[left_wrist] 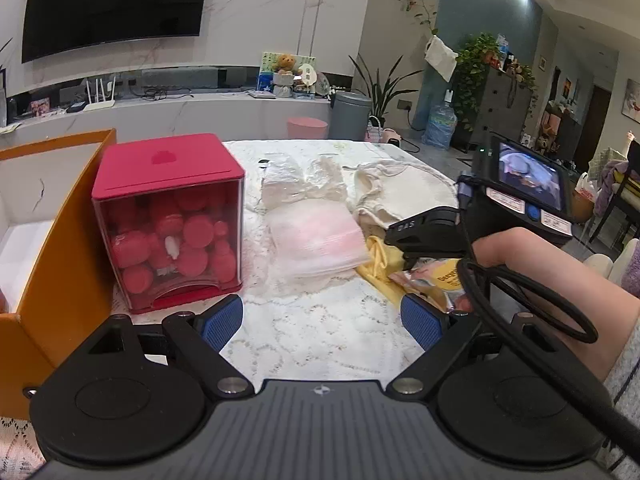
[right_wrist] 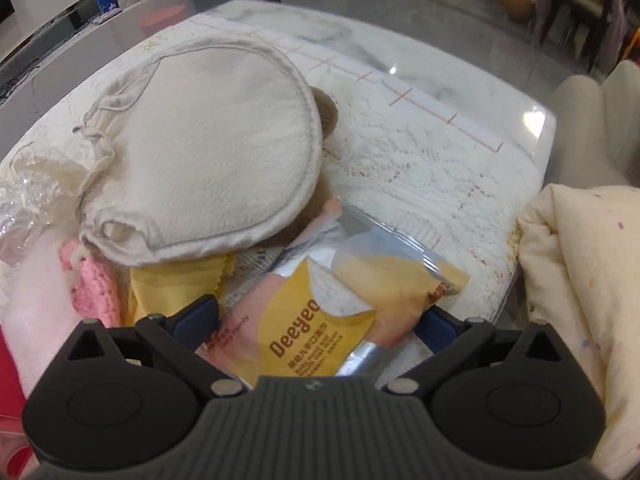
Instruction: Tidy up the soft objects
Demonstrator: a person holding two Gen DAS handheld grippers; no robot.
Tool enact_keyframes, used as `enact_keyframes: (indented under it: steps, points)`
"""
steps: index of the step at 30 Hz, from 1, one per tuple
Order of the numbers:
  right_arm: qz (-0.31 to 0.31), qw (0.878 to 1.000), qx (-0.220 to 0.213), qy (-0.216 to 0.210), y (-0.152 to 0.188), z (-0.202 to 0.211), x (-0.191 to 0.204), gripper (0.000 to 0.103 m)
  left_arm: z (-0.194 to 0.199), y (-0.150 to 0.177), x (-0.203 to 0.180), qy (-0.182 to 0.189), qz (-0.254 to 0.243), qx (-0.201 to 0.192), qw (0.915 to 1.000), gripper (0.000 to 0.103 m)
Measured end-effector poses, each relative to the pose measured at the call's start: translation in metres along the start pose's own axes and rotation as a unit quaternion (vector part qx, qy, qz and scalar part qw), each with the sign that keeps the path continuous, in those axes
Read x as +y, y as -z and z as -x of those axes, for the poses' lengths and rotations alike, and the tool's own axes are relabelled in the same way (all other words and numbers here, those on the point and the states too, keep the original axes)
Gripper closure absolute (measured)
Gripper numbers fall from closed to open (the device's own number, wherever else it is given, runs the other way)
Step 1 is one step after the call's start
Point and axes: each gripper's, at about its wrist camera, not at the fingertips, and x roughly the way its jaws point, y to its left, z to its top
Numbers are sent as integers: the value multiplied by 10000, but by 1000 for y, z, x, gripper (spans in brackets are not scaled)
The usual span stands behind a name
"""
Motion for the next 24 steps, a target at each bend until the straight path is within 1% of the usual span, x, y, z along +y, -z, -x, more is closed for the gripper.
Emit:
enact_keyframes:
  steps: [2,4,6,9,12,16,17,18,20,21,22,24]
  points:
    - [-1,10000,-66,-6,1,2,-1,5,-1,0,2,-30,20,27,10000,0]
    - [26,9999,-163,-49,2,7,-4,17,-2,0,4,-74,39,59,9999,0]
    - [108,9996,-208,-137,4,11,-8,23,-3,1,5,-77,40,85,9999,0]
    - [642,9973,-185,-312,6,14,-9,27,-1,2,5,-52,4,80,10000,0]
    - [990,9937,-15,-531,4,20,-12,31,-2,3,4,-6,-20,92,10000,0]
    - [1031,9893,204,-1014,-7,27,-25,32,-5,3,4,-4,-24,146,9999,0]
    - [1246,9856,216,-1121,-9,31,-25,32,-6,4,4,-6,-36,155,9999,0]
    - [1571,9791,174,-1279,-9,37,-23,32,-7,4,4,-10,-49,164,9999,0]
    - [2407,9566,105,-1639,-4,49,-15,32,-9,5,4,-32,-66,191,9998,0]
    - [2727,9457,109,-1765,0,53,-11,32,-10,5,4,-50,-75,207,9997,0]
    - [2872,9403,155,-1816,2,53,-8,32,-11,6,5,-69,-84,222,9997,0]
    - [2940,9392,343,-1741,5,44,-2,32,-14,7,6,-114,-76,254,9996,0]
